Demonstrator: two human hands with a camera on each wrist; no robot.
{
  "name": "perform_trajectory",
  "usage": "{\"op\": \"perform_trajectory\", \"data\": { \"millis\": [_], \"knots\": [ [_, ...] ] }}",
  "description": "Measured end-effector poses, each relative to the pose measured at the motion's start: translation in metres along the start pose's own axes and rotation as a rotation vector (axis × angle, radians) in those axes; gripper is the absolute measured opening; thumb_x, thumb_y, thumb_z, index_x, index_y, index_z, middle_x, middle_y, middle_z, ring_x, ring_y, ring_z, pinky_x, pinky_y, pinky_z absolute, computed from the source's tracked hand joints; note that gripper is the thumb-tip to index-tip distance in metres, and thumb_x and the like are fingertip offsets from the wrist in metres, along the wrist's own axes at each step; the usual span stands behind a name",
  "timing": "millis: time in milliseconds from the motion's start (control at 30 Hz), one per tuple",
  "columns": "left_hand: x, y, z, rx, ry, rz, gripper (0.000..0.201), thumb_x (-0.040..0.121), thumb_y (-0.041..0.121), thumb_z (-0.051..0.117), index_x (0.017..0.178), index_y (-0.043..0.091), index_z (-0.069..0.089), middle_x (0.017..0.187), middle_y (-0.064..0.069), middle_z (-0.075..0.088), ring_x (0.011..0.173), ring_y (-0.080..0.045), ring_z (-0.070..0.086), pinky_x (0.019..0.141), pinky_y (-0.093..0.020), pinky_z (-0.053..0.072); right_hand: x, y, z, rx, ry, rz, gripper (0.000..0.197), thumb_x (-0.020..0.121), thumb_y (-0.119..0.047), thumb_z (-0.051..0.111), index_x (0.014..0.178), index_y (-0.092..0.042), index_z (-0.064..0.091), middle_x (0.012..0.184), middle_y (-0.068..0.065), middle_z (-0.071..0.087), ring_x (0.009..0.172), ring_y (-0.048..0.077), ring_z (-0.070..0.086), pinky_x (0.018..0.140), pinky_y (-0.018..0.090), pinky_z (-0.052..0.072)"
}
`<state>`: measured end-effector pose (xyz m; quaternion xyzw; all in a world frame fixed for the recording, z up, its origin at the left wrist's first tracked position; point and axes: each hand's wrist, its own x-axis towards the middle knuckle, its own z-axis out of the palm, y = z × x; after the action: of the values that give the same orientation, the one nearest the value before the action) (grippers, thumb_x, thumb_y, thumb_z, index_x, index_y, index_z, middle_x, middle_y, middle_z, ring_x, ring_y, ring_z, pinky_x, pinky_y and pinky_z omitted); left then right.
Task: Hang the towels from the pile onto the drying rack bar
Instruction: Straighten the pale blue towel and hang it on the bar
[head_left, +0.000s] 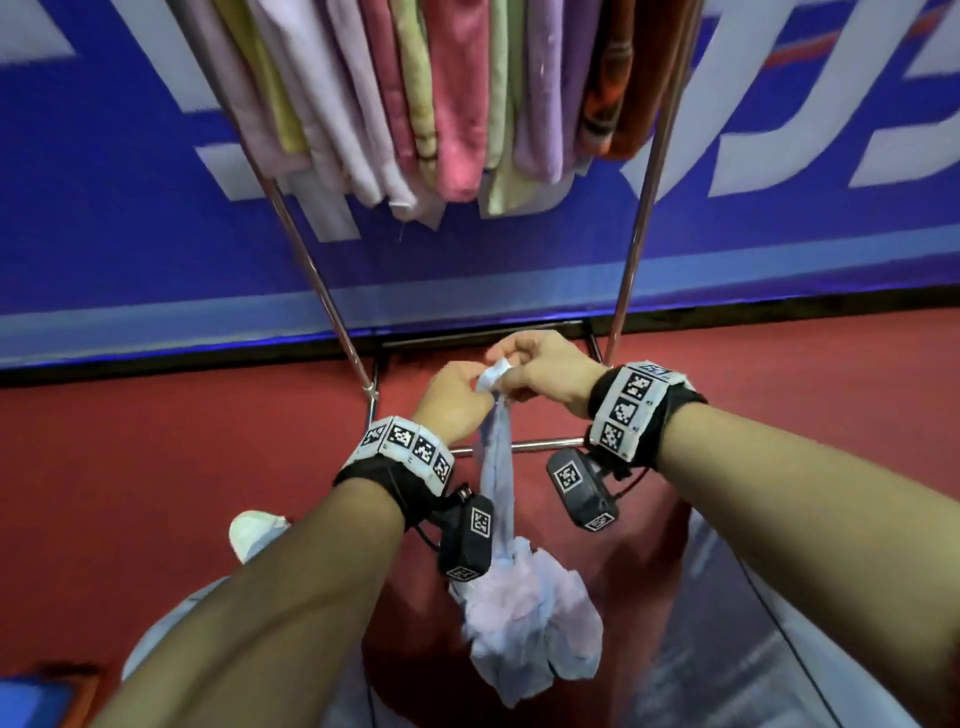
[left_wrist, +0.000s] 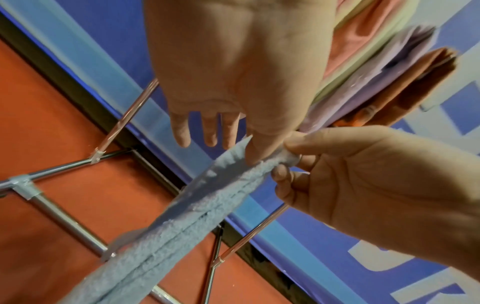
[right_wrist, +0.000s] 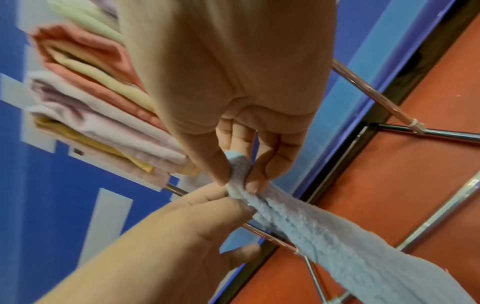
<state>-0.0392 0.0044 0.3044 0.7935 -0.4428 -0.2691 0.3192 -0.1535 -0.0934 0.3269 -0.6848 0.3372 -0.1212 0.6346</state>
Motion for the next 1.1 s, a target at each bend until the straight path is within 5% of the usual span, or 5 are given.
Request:
{"op": "perform_trajectory", "data": {
  "millis": [233,400,567,700,1100],
  "knots": [
    [-0.011,0.049,-0.045,-0.066,0.037,0.186,0.012,0.089,0.007,0.060,0.083,-0.001,0.066,0.076,-0.014,0.064,0.070,-0.013,0.050,0.067,-0.036,0.044,-0.034,-0.075,-0.017,-0.023,0.088,-0.212,0.028,0.076,0.010,0.066,0.096,-0.009,0.066,0.064,0.002,0.053,0.056,0.013,0.050,0.055,0.024,0.047],
    [-0.015,0.074,-0.065,-0.141,0.032,0.202,0.013,0.092,0.011,0.058,0.085,0.006,0.068,0.071,-0.008,0.064,0.065,-0.009,0.050,0.061,-0.024,0.042,-0.055,-0.120,-0.028,-0.066,0.147,-0.349,0.032,0.078,0.012,0.058,0.107,0.001,0.066,0.058,-0.001,0.049,0.049,0.006,0.047,0.054,0.019,0.045],
    [-0.009,0.075,-0.071,-0.094,0.038,0.202,0.018,0.093,0.024,0.062,0.084,0.011,0.069,0.080,-0.007,0.072,0.070,-0.010,0.056,0.071,-0.038,0.051,-0.064,-0.158,-0.043,0.002,0.196,-0.450,0.031,0.081,0.011,0.056,0.109,0.000,0.067,0.062,0.001,0.051,0.060,0.016,0.049,0.058,0.026,0.048],
    [-0.008,0.076,-0.075,-0.022,0.114,0.218,0.021,0.095,0.023,0.063,0.074,0.024,0.064,0.069,0.012,0.062,0.061,0.004,0.051,0.065,-0.024,0.042,-0.065,-0.181,-0.057,0.106,0.233,-0.483,0.029,0.082,0.008,0.055,0.107,-0.001,0.068,0.070,0.006,0.057,0.062,0.020,0.048,0.057,0.028,0.046],
    [-0.006,0.104,-0.064,-0.296,0.033,0.243,0.015,0.090,0.030,0.068,0.104,0.024,0.070,0.100,0.003,0.075,0.099,-0.015,0.069,0.089,-0.036,0.054,-0.081,-0.205,-0.063,0.113,0.168,-0.519,0.028,0.084,0.004,0.057,0.107,-0.005,0.069,0.082,0.011,0.058,0.072,0.022,0.052,0.062,0.031,0.047]
  ]
}}
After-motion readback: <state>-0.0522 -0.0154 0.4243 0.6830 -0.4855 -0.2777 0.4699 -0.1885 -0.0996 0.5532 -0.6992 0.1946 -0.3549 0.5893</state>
